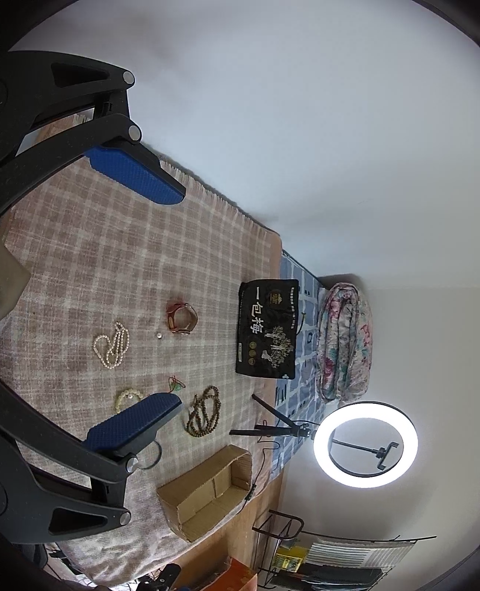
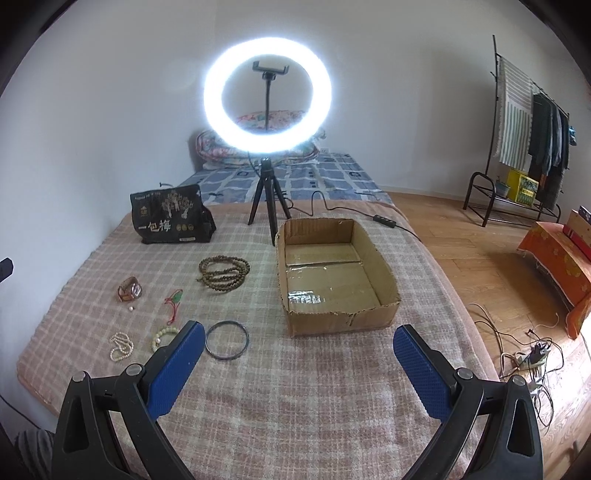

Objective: Organize jewelry
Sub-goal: 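Move the left tool to the pearl necklace while the right tool approaches the pale bead bracelet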

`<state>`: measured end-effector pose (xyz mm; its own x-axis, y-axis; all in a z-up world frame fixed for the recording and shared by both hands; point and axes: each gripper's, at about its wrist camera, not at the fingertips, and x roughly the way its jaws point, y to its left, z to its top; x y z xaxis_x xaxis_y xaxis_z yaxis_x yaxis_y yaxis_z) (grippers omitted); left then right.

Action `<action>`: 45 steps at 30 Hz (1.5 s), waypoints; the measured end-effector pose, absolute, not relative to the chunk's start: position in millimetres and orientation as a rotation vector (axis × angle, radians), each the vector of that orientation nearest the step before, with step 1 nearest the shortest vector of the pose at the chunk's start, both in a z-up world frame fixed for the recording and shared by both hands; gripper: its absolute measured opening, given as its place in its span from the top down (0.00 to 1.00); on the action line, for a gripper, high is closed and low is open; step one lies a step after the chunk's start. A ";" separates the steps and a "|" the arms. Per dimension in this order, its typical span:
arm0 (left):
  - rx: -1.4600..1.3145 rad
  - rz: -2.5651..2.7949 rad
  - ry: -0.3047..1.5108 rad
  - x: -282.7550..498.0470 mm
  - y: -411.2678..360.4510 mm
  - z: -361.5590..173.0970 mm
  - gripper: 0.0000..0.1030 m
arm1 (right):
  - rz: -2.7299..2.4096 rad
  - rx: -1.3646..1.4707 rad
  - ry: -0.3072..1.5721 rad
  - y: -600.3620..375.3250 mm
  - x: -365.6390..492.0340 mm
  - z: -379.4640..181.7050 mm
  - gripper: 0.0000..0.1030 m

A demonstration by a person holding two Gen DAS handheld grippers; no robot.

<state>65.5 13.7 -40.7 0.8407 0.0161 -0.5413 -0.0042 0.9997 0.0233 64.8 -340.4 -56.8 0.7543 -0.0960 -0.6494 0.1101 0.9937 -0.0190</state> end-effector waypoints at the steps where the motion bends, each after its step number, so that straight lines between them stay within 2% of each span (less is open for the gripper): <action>1: 0.030 0.015 0.586 70.5 16.2 -47.6 0.00 | -0.102 0.017 0.717 -339.4 69.0 -60.6 0.00; 9: 0.029 -0.012 0.684 99.4 32.1 -90.8 0.00 | -0.030 -0.030 0.766 -330.1 105.4 -87.6 0.00; 14: 0.000 -0.064 0.770 113.5 33.4 -117.6 0.15 | 0.038 -0.047 0.819 -320.6 130.7 -106.2 0.06; 21: -0.020 -0.159 0.849 124.0 21.1 -145.4 0.25 | 0.183 -0.084 0.893 -290.9 160.6 -130.0 0.13; 27: 0.000 -0.253 0.896 131.2 0.7 -165.3 0.29 | 0.316 -0.096 0.984 -262.5 186.9 -153.5 0.24; 35: 0.047 -0.329 0.965 140.8 -21.8 -195.6 0.29 | 0.439 -0.119 1.105 -229.6 213.7 -184.6 0.45; 39: 0.048 -0.340 0.996 146.6 -28.6 -208.7 0.29 | 0.470 -0.115 1.143 -220.5 223.2 -194.7 0.52; 41: 0.055 -0.333 1.003 149.3 -31.5 -214.5 0.29 | 0.485 -0.108 1.161 -216.6 227.9 -198.9 0.59; 45: 0.071 -0.308 1.007 154.9 -35.4 -223.7 0.29 | 0.515 -0.136 1.175 -207.4 230.9 -202.5 0.60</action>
